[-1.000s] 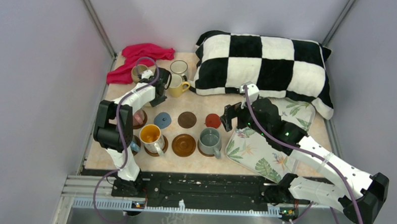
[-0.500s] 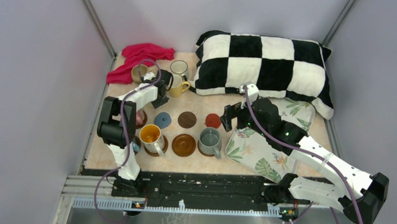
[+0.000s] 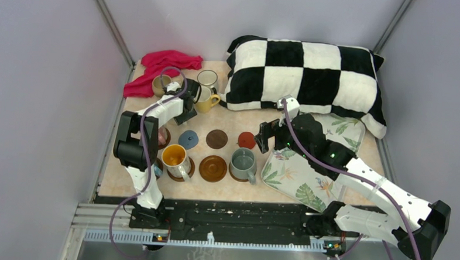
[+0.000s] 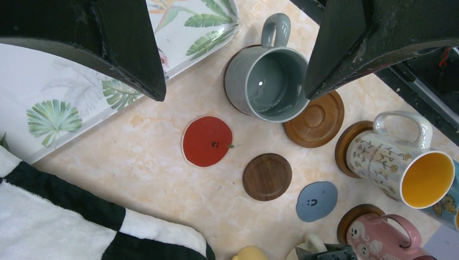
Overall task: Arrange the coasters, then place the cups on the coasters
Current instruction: Place the cup at the center of the board, then pick up the cup at the center of the board.
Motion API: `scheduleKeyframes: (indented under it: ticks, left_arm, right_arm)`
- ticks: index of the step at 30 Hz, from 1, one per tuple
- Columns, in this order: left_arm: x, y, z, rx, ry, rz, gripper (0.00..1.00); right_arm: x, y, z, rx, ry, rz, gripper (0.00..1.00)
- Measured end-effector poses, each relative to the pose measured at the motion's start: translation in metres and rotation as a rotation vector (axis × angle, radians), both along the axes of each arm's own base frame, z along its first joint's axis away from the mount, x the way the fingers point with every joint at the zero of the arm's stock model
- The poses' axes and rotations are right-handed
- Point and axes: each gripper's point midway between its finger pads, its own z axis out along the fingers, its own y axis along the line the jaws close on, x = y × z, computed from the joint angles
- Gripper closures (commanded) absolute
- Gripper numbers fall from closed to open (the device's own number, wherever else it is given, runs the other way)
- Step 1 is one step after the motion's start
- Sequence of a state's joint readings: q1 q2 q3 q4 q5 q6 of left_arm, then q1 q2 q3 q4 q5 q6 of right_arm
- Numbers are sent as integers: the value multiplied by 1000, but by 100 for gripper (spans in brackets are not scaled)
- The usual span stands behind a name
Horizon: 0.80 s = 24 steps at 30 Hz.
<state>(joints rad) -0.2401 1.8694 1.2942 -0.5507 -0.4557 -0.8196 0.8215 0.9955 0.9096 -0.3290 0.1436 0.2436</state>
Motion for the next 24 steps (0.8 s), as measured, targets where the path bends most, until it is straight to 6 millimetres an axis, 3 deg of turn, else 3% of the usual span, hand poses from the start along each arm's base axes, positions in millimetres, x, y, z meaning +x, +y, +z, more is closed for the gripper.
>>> scheduleKeyframes:
  ticks: [19,24]
  left_arm:
    - [3,6,-1,10,-7,11,53]
    - [3,8,-5,12,-12,9,69]
  right_arm:
    - [-1,1,0,3,4,10,1]
    - [-2,2,0,4,4,13,1]
